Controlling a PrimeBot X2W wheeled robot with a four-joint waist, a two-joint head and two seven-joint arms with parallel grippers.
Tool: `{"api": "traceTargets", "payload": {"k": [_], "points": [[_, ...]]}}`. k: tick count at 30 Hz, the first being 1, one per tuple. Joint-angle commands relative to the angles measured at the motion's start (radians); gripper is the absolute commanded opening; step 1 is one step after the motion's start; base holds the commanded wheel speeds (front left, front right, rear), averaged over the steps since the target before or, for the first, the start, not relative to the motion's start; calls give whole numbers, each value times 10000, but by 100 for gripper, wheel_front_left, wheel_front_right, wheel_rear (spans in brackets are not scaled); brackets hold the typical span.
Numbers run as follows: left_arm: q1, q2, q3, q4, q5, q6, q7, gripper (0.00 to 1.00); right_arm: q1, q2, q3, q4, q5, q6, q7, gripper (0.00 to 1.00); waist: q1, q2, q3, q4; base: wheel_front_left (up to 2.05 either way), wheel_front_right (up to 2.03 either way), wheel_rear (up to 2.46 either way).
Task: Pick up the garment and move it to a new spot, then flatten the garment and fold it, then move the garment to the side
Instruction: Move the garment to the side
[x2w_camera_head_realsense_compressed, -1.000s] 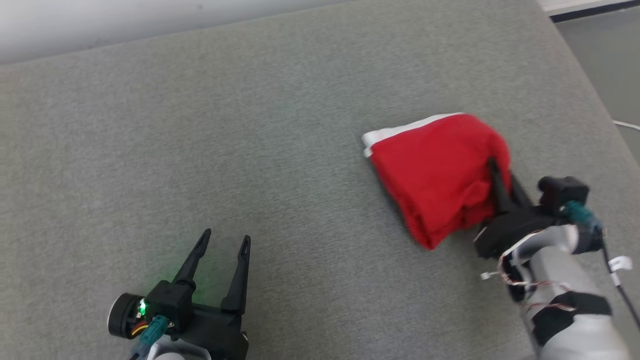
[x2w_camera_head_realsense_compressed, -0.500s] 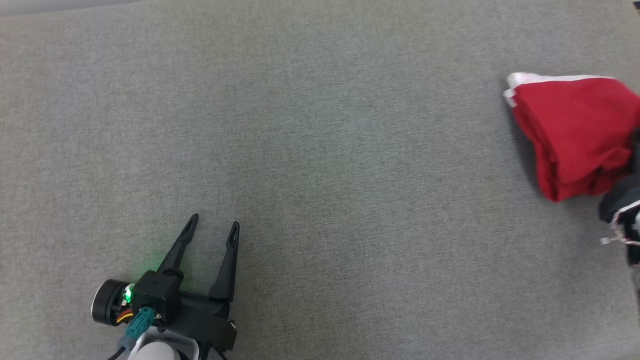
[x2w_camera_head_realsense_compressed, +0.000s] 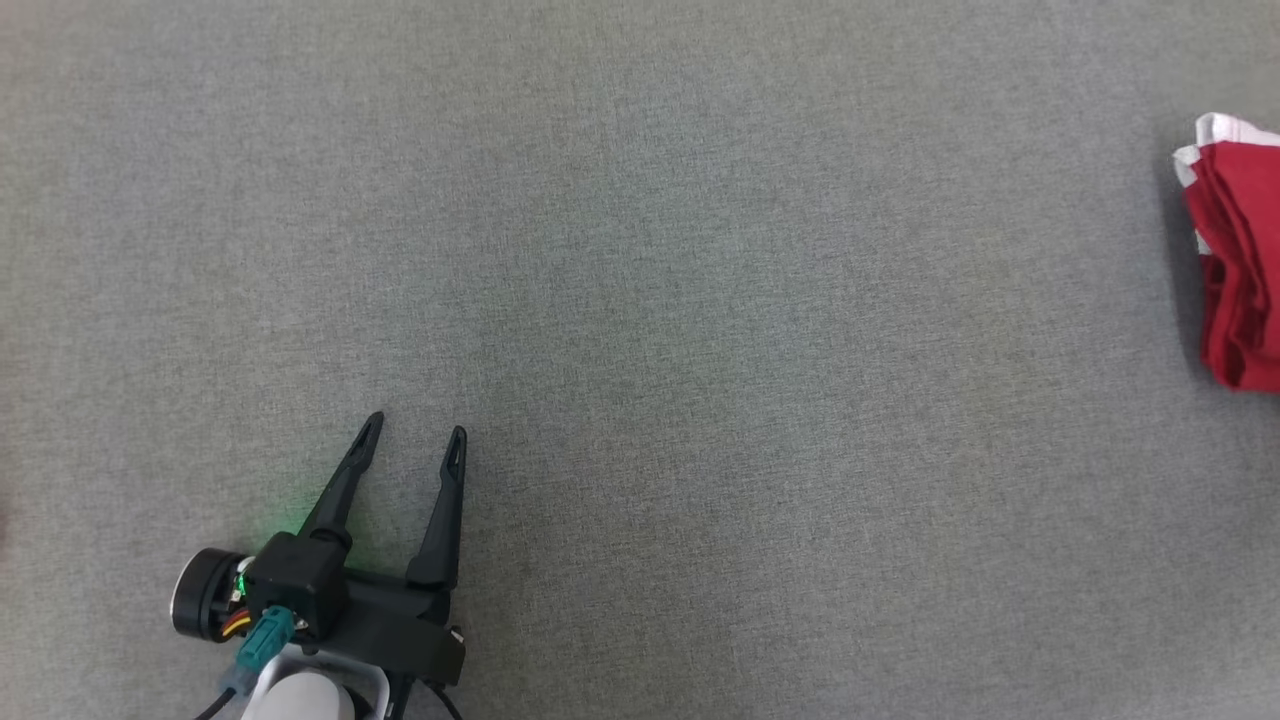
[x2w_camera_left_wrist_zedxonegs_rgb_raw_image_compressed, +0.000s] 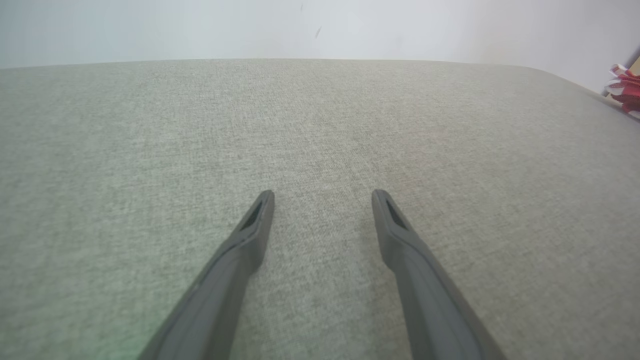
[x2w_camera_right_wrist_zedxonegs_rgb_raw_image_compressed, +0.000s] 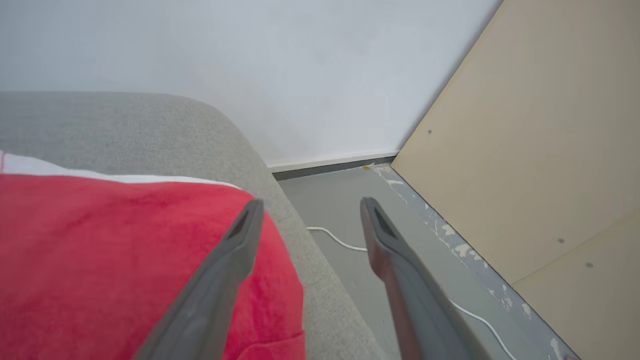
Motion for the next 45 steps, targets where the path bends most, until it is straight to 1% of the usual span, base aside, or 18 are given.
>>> {"api": "traceTargets", "payload": {"k": [1,2,3,6,10,11,14,17,19,22,25,29,33,38,45], "points": [[-50,34,106,156,84,31,-7,100,-65,121,-373,-323,-305,-23,-13,100,-1,-1,-83,-4,0,0,0],[-46,1,117,160,82,31,-7,100,-61,285,-531,-527,-408,-23,-11,100,-1,-1,-119,-4,0,0,0],[-12,-53,165,160,64,30,-9,100,-115,628,-421,-1054,-466,-23,-11,100,-1,-1,-226,-8,0,0,0],[72,-142,240,168,66,30,-9,100,1,1059,274,-1981,19,-23,-10,100,-1,-1,-407,-5,0,0,0],[246,-241,403,196,68,28,-10,100,637,1749,1471,-3130,824,-23,-8,100,-1,-1,-696,5,0,0,0],[246,-241,403,196,68,28,-10,100,637,1749,1471,-3130,824,-23,-8,100,-1,-1,-696,5,0,0,0],[308,-298,571,213,-2,28,-10,100,1170,2349,2374,-4016,1336,-23,-10,100,-1,-1,-887,51,0,0,0],[409,-341,706,249,6,28,-10,100,1797,2904,3045,-4856,1808,-23,-11,100,-1,-1,-1049,120,0,0,0],[446,-379,781,262,8,28,-10,100,2136,3185,3438,-5150,2109,-23,-10,100,-1,-1,-1163,180,0,0,0],[485,-420,953,276,-10,28,-10,100,2671,3608,4090,-5377,2370,-23,-8,100,-1,-1,-1349,299,0,0,0],[654,-477,1101,307,2,28,-10,100,3204,3834,4644,-5358,2565,-23,-9,100,-1,-1,-1534,402,0,0,0],[804,-552,1369,395,-61,28,-10,100,3916,4255,5059,-5390,2830,-23,-9,100,-1,-1,-1824,590,0,0,0],[965,-617,1567,493,-98,28,-12,100,4669,4505,5474,-5354,2992,-23,-9,100,-1,-1,-2087,744,0,0,0],[1213,-641,1866,525,-126,28,-10,100,5296,4657,5808,-5441,2898,-23,-9,100,-1,-1,-2363,818,0,0,0],[1496,-682,2374,614,-192,29,-10,100,5522,4712,5591,-5737,3043,-23,-9,100,-1,-1,-2722,790,0,0,0]]}}
